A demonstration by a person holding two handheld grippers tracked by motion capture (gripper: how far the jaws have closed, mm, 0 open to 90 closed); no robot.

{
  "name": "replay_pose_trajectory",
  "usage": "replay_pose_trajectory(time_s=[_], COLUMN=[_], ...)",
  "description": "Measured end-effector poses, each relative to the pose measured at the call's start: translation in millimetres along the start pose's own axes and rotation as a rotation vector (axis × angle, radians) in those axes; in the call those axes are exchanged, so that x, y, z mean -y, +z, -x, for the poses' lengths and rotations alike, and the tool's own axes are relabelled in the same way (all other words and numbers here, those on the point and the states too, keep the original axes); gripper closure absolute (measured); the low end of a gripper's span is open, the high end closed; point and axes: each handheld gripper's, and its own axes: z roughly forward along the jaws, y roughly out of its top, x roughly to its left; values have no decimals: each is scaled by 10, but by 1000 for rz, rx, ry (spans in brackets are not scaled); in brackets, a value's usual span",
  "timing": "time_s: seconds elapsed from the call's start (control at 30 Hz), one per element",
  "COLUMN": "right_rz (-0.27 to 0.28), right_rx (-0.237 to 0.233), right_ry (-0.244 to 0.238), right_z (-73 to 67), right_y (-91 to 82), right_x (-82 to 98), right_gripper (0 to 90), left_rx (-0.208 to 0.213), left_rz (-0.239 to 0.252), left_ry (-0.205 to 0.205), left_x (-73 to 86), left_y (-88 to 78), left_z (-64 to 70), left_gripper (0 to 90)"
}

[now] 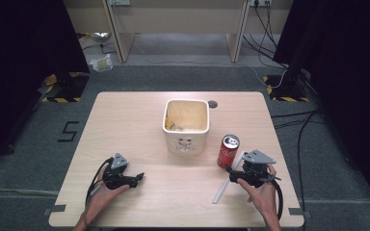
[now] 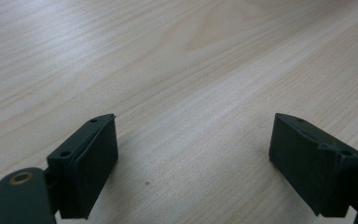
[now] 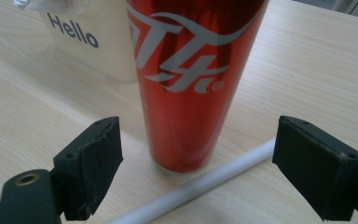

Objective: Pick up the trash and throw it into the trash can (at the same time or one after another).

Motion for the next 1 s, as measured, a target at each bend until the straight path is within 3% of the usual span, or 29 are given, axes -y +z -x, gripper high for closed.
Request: replay_pose_trajectory(time_s=[0.57,1.0], right_rz=[11,18], right_rx=[-11,-36], right_ry=[2,11], right_z=[8,-3], right_y=[221,370], right_x=[-22,-22], right_gripper=[189,274], left_rx=[0,0], left_rz=[0,0], left_ry=[0,0], left_x=[0,0], left_y=[0,0], left_z=[0,0], left_gripper=[146,146])
